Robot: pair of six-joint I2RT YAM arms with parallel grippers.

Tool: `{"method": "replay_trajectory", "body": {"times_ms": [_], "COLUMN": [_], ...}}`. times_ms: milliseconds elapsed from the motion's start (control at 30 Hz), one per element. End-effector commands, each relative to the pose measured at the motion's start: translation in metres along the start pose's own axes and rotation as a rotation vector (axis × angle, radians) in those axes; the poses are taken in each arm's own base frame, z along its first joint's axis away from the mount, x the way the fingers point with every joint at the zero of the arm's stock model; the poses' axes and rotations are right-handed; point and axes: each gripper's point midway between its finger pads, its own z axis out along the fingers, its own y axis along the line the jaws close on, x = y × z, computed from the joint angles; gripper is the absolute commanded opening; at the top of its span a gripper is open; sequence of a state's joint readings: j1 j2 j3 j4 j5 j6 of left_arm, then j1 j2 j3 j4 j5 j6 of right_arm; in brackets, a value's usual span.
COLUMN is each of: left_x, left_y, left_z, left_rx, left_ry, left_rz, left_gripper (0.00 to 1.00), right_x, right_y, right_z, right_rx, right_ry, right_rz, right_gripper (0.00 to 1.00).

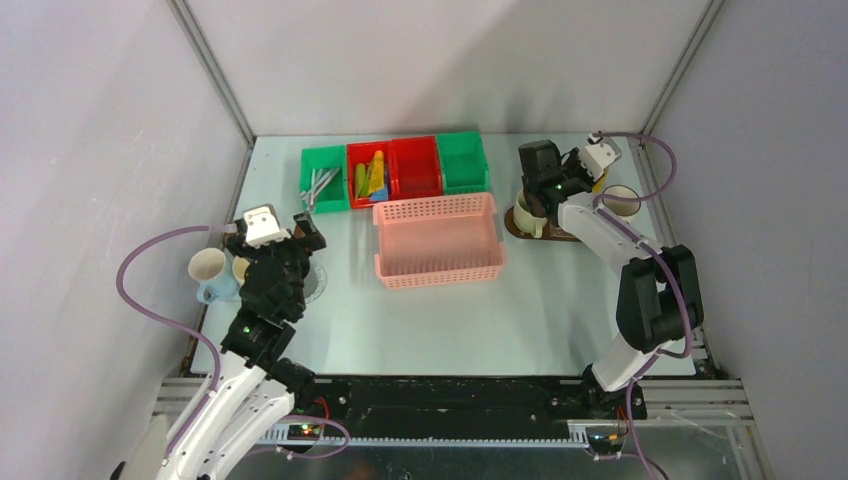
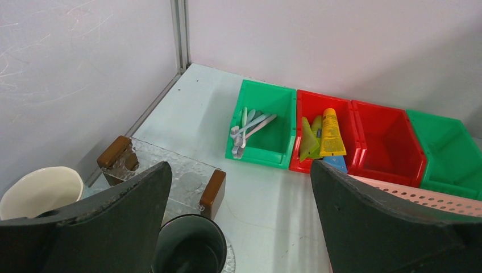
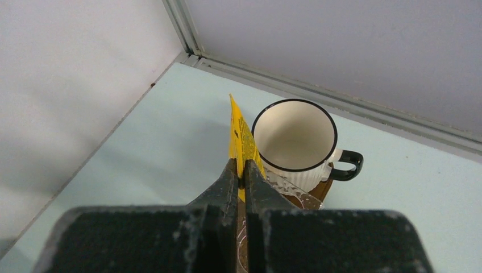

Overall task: Prepare toiletry sets of a toothbrush and toothpaste on the tray
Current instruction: Place the toothpaste in the toothpaste holder.

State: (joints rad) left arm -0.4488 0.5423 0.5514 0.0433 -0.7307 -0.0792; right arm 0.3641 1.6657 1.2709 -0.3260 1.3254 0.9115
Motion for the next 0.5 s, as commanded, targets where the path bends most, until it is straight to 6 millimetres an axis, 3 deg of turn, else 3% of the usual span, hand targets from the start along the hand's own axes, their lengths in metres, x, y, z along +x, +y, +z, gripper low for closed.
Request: {"method": "replay_trajectory", "body": {"times_ms": [0, 467], "left_x": [-0.005, -0.005], "left_y": [0.000, 0.001], "left_z": [0.000, -0.001], "left_rx": [-0.007, -0.009], "left_ry": [-0.030, -0.031], "left_rz": [-0.028, -0.026], "left_gripper": [0.98, 0.98], "right_x": [-0.043, -0.021], "right_y": [0.009, 0.013], "right_z": [-0.003, 0.002], "right_rx": [0.010, 0.021], "right_ry": [-0.078, -0.073], "right_rz": [0.104, 0.080], "right_gripper": [0.00, 0.00]}}
